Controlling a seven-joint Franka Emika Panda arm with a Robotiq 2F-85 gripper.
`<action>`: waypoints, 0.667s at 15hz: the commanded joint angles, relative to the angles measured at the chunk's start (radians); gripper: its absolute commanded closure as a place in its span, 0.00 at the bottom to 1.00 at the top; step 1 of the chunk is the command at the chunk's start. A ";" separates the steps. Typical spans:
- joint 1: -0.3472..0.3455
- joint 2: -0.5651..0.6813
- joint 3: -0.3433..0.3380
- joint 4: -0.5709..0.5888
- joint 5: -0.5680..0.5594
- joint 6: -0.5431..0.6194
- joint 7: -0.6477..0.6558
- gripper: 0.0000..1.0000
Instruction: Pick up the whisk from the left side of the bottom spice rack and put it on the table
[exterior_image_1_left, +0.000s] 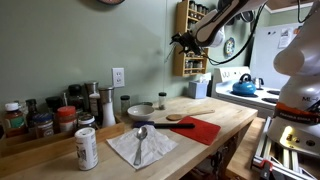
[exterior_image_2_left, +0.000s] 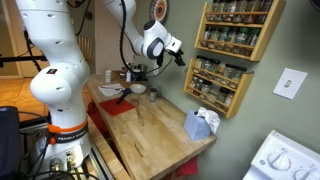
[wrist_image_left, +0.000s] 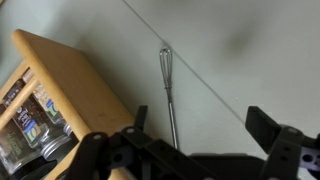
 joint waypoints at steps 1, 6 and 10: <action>-0.027 0.091 0.013 0.023 0.012 0.121 -0.008 0.00; 0.181 0.212 -0.168 0.072 0.058 0.212 -0.070 0.00; 0.222 0.266 -0.213 0.106 0.083 0.247 -0.060 0.00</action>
